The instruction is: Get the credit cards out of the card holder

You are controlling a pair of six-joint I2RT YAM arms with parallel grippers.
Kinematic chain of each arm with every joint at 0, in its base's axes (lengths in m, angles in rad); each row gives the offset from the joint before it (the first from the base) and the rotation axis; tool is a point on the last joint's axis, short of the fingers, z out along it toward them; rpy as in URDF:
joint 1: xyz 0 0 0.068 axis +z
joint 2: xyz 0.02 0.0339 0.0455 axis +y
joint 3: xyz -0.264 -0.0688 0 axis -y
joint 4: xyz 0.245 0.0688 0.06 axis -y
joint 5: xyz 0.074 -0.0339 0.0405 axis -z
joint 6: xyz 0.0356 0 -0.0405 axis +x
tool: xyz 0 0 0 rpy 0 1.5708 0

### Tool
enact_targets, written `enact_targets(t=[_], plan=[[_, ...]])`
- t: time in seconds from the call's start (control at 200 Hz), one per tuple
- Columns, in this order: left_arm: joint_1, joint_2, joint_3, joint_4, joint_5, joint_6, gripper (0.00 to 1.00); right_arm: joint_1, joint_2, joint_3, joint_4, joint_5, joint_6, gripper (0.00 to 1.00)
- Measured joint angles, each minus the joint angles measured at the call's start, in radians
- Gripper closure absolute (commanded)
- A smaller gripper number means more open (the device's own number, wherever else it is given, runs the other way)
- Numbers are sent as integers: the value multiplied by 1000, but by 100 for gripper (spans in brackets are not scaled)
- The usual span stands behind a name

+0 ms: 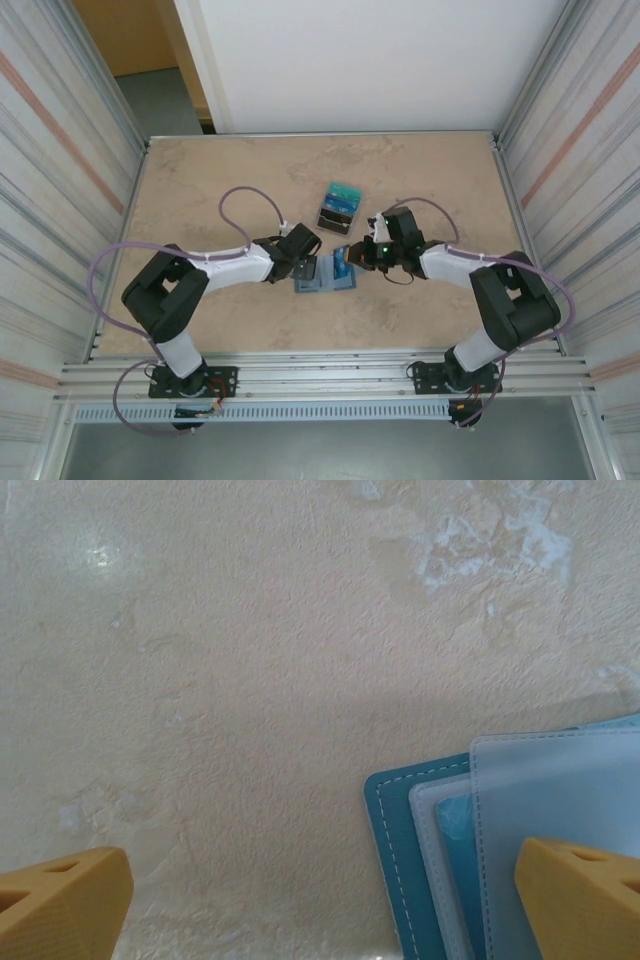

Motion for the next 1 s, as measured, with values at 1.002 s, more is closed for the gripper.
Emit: enact_targets(t=[1.002], plan=[[0, -291, -113, -32, 8, -43, 1, -13, 389, 870, -679, 338, -921, 100]])
